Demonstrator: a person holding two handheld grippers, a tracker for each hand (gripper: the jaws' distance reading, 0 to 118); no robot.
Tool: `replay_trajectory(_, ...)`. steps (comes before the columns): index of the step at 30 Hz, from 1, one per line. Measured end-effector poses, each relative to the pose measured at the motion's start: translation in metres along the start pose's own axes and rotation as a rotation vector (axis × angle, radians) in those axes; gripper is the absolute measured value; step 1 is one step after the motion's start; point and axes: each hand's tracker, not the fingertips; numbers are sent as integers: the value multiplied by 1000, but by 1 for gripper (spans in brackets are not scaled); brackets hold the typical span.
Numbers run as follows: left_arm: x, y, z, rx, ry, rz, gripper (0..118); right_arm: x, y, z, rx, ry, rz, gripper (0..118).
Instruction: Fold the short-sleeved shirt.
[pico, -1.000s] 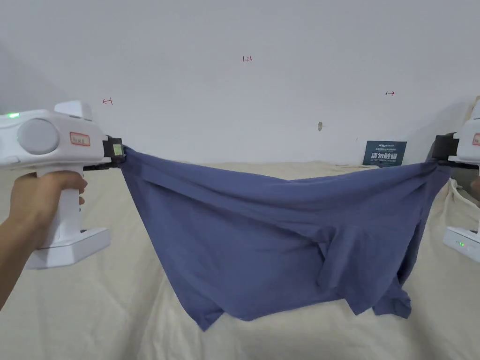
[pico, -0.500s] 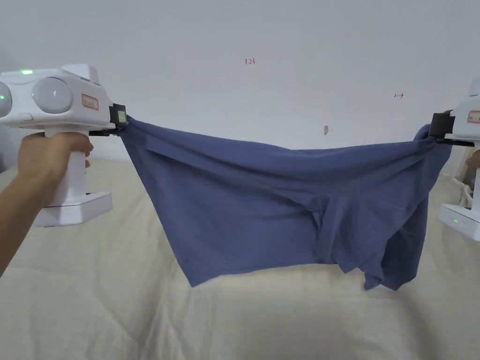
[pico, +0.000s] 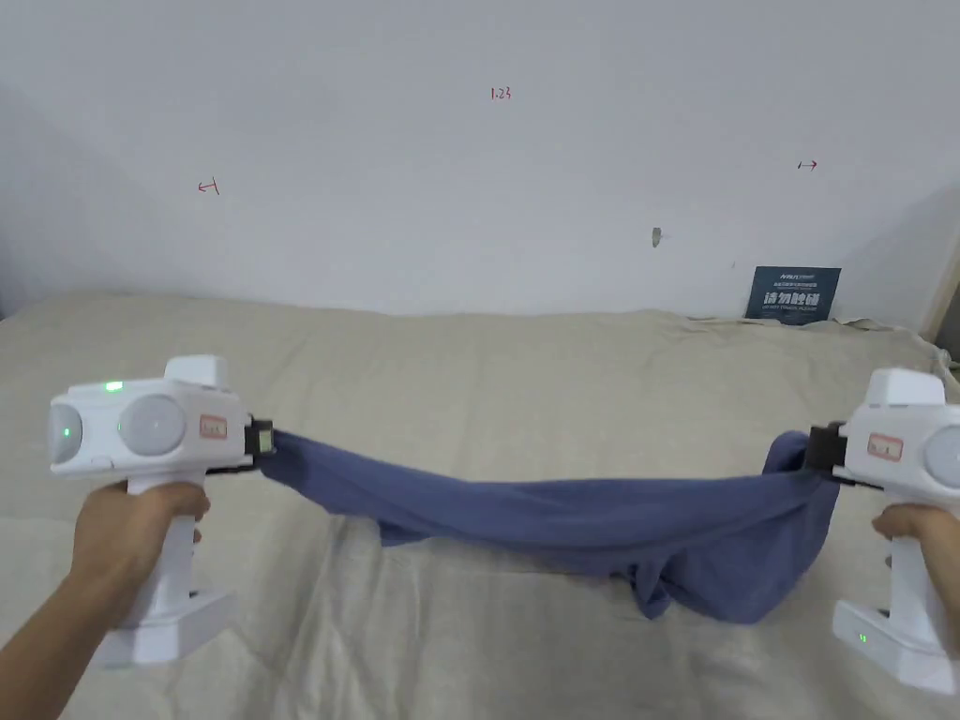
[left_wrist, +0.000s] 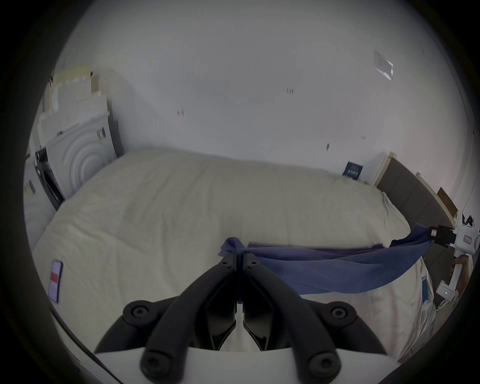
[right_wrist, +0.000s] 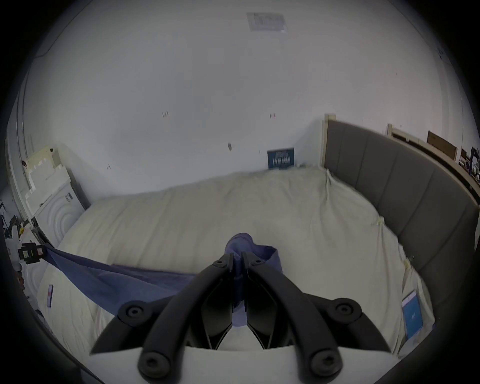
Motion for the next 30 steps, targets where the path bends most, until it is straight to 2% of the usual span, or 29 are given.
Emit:
replay_trajectory(5,-17,-73,11,-97,-14,25,1,10,-64,16,-90,14,-18,4)
replay_trajectory(8,-28,-114,19,-130,-28,42,1,16,-102,34,-137,42,-64,4)
replay_trajectory(11,-38,-151,21,-182,-30,58,1,17,-135,54,-165,46,-65,4)
replay_trajectory(15,-42,-194,50,-220,-29,77,1,22,-171,82,-199,69,-104,4)
replay_trajectory(19,-45,-221,78,-241,-37,100,1,32,-196,111,-208,100,-152,4)
replay_trajectory(23,-56,-243,101,-250,-36,107,1,40,-213,141,-217,112,-162,4)
replay_trajectory(30,-76,-266,144,-259,-32,130,1,51,-243,182,-234,106,-137,4)
